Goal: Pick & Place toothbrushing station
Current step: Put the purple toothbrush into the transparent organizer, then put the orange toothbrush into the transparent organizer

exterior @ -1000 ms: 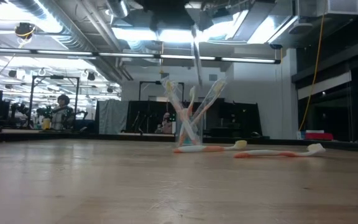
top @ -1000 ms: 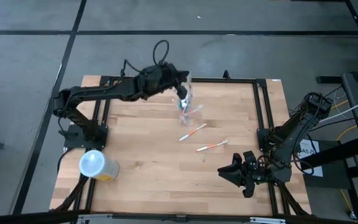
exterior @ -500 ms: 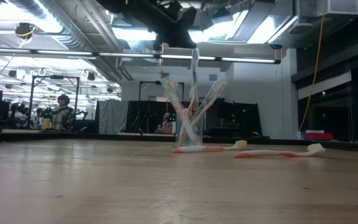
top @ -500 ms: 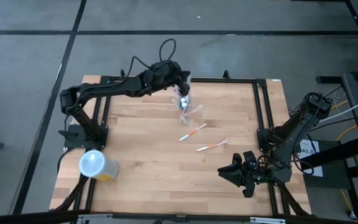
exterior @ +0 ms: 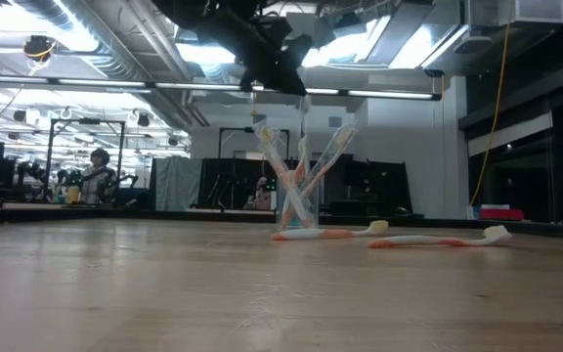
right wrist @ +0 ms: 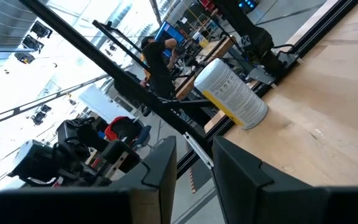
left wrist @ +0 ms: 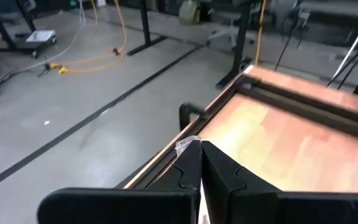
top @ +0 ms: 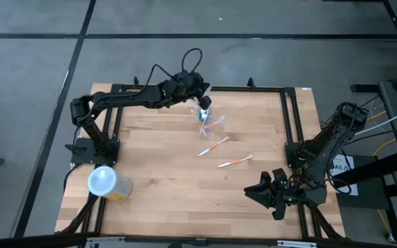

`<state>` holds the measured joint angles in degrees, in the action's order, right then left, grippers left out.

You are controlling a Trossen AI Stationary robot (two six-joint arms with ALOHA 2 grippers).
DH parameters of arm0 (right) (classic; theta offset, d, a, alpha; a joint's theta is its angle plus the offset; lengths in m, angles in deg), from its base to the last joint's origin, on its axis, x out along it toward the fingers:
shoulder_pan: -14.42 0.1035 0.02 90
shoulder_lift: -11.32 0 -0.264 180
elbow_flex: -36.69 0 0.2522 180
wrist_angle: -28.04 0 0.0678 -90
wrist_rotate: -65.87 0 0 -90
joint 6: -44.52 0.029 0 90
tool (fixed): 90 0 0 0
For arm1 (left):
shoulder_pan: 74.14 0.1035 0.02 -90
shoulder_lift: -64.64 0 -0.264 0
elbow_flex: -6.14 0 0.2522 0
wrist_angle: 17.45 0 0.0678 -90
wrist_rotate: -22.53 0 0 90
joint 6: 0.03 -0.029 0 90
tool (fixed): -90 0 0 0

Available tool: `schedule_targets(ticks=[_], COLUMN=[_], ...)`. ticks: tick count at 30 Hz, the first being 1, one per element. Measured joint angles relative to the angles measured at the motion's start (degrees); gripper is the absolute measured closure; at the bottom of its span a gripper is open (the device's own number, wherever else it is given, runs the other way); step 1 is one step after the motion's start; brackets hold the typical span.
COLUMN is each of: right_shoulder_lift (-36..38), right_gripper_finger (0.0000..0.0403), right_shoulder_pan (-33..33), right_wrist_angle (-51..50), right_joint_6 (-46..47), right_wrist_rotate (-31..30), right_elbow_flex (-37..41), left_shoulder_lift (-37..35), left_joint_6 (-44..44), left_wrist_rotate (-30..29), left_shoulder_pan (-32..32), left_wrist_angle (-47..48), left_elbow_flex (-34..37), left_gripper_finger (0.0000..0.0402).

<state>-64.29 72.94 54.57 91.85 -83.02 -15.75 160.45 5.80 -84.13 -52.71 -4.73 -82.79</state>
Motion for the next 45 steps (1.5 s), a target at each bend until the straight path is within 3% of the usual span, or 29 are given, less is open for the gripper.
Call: schedule_targets(ticks=[7,22,35,40,45], right_shoulder_lift=[0.0,0.0,0.0,0.0,0.0], right_gripper_finger=[0.0294,0.0294,0.0294,0.0294,0.0294], right_shoulder_pan=[1.1,1.1,1.1,1.1,1.1], right_wrist_angle=[0.0,0.0,0.0,0.0,0.0], right_joint_6=[0.0,0.2,-0.7,-0.7,-1.5], right_wrist_rotate=[-2.1,-2.2,-2.2,-1.7,-1.7], right_elbow_flex=[0.0,0.0,0.0,0.0,0.0], left_shoulder_lift=[0.1,0.3,-0.2,-3.7,-9.1], left_joint_6=[0.4,4.5,6.4,2.4,-0.8], left_wrist_rotate=[1.0,3.3,4.0,-1.1,-2.3], left_shoulder_pan=[1.0,1.8,2.0,1.2,0.8], left_wrist_angle=[4.7,2.9,4.6,5.3,5.4], left_elbow_flex=[0.1,6.4,6.5,5.8,4.9], left_gripper_finger=[0.0400,0.0395,0.0298,0.0271,0.0260])
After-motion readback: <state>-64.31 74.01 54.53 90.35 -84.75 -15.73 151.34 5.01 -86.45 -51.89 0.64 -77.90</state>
